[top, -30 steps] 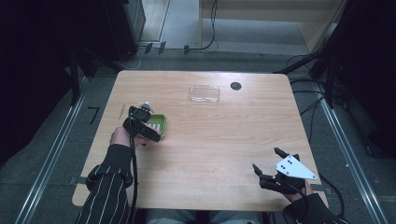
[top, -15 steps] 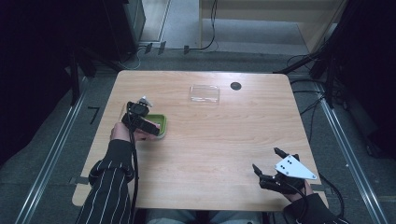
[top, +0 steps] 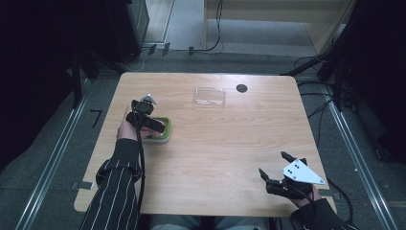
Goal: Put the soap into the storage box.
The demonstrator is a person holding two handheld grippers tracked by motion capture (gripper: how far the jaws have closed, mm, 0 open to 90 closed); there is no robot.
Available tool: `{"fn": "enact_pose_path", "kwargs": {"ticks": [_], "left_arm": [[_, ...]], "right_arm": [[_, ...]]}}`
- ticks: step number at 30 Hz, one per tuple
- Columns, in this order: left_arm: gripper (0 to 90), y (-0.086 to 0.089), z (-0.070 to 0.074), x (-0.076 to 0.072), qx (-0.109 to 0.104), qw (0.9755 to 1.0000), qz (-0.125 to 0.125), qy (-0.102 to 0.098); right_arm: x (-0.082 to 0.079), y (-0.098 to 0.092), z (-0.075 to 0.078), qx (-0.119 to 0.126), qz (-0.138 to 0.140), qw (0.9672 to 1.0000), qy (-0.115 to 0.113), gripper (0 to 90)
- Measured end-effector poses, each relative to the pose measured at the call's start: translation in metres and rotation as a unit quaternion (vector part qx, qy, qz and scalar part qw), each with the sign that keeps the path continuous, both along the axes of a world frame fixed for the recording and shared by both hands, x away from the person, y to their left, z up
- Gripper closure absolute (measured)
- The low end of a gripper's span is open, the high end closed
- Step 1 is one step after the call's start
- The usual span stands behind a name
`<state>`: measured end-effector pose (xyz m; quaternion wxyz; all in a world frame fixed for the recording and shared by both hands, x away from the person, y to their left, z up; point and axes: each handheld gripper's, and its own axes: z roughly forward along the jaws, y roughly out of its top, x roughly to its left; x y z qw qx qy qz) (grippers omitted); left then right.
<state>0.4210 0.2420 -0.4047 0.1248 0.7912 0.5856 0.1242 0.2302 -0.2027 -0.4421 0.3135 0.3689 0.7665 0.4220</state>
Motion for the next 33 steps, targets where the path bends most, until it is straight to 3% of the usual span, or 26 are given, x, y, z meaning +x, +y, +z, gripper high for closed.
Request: {"fn": "enact_pose_path", "kwargs": {"ticks": [12,19,33], "left_arm": [[13.7,0.002,-0.007,0.013,-0.002,0.9997,0.021,-0.009],[13.7,0.005,-0.015,0.019,-0.011,0.9993,0.035,-0.004],[13.7,0.005,-0.024,0.022,-0.006,0.9982,0.059,0.004]], "right_arm": [[0.0,0.0,0.0,0.0,0.0,1.0,0.0,13.5],[0.0,0.0,0.0,0.0,-0.002,1.0,-0.001,13.5],[0.0,0.0,0.0,0.0,-0.001,1.0,-0.001,13.5]]}}
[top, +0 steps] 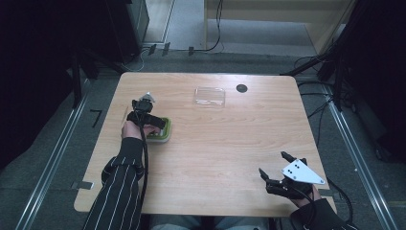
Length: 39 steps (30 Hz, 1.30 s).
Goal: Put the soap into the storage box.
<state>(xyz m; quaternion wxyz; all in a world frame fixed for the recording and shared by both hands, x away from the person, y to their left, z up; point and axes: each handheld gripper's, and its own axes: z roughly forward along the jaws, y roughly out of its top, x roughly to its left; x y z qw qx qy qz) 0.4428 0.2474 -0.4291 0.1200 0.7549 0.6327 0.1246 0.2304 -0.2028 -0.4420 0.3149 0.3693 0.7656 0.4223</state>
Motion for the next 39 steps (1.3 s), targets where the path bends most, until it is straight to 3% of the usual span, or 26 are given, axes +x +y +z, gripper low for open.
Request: {"fn": "enact_pose_path", "kwargs": {"ticks": [6,22,39], "left_arm": [[13.7,-0.003,-0.006,0.001,0.005,1.0,0.006,0.004],[13.7,-0.002,-0.015,0.003,-0.012,0.9996,0.023,0.008],[13.6,-0.002,-0.017,0.003,-0.012,0.9994,0.031,0.008]], "right_arm": [[0.0,0.0,0.0,0.001,-0.001,1.0,0.0,13.5],[0.0,0.0,0.0,0.001,0.0,1.0,-0.001,13.5],[0.0,0.0,0.0,0.0,0.0,1.0,-0.001,13.5]]}}
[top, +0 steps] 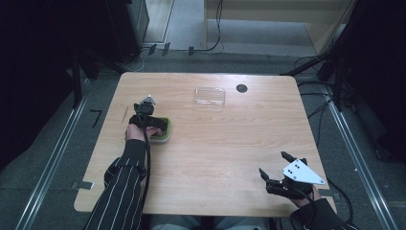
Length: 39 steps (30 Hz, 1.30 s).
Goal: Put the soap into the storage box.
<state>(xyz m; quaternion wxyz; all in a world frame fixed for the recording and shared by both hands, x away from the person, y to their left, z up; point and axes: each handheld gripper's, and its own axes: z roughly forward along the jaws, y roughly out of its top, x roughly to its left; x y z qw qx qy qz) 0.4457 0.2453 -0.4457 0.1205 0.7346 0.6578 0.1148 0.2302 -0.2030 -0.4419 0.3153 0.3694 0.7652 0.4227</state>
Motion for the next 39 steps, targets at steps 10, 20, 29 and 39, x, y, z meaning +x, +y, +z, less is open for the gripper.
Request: {"fn": "enact_pose_path", "kwargs": {"ticks": [10,20,29,39], "left_arm": [[13.5,0.0,0.001,0.0,0.003,1.0,-0.003,0.0],[7.4,0.002,0.01,-0.005,0.0,0.9999,-0.003,-0.016],[1.9,0.0,0.015,-0.009,0.001,0.9998,-0.009,-0.02],[1.3,-0.004,0.023,-0.014,-0.001,0.9996,-0.017,-0.023]], "right_arm": [[0.0,0.0,0.0,0.001,0.0,1.0,0.0,13.5],[0.001,0.001,0.0,0.0,0.004,1.0,-0.001,13.5],[0.002,0.002,0.0,0.001,0.006,1.0,0.0,13.5],[0.0,0.001,0.0,-0.001,0.001,1.0,0.0,13.5]]}}
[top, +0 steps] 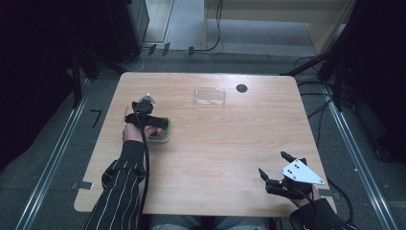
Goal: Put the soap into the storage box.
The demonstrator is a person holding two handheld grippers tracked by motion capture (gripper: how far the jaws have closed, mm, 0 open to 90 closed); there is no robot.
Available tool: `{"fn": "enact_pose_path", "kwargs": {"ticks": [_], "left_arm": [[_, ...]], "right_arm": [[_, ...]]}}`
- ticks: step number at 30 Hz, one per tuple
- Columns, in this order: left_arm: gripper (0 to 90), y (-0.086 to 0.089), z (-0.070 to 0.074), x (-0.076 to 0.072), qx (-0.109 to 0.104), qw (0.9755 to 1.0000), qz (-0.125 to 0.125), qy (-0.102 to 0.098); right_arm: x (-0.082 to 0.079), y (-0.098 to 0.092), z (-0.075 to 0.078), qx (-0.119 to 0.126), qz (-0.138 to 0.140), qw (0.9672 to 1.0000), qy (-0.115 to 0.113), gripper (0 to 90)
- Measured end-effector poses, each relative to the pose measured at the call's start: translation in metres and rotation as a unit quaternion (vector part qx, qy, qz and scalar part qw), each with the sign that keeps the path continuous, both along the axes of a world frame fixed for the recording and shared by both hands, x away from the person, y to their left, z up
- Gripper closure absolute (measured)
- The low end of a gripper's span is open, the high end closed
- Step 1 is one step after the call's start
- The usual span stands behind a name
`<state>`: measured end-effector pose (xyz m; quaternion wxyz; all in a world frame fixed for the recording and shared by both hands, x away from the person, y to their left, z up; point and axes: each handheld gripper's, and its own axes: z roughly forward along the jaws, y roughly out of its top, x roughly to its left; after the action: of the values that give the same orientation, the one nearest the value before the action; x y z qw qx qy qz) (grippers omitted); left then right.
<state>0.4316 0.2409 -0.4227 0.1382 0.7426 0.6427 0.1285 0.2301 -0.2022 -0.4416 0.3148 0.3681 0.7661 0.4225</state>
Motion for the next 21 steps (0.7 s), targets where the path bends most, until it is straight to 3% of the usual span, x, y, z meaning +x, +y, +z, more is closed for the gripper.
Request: {"fn": "enact_pose_path", "kwargs": {"ticks": [21], "left_arm": [[0.8,0.001,0.009,-0.032,0.005,0.9999,-0.015,-0.001]], "right_arm": [[0.0,0.0,0.0,0.0,-0.001,1.0,0.0,13.5]]}}
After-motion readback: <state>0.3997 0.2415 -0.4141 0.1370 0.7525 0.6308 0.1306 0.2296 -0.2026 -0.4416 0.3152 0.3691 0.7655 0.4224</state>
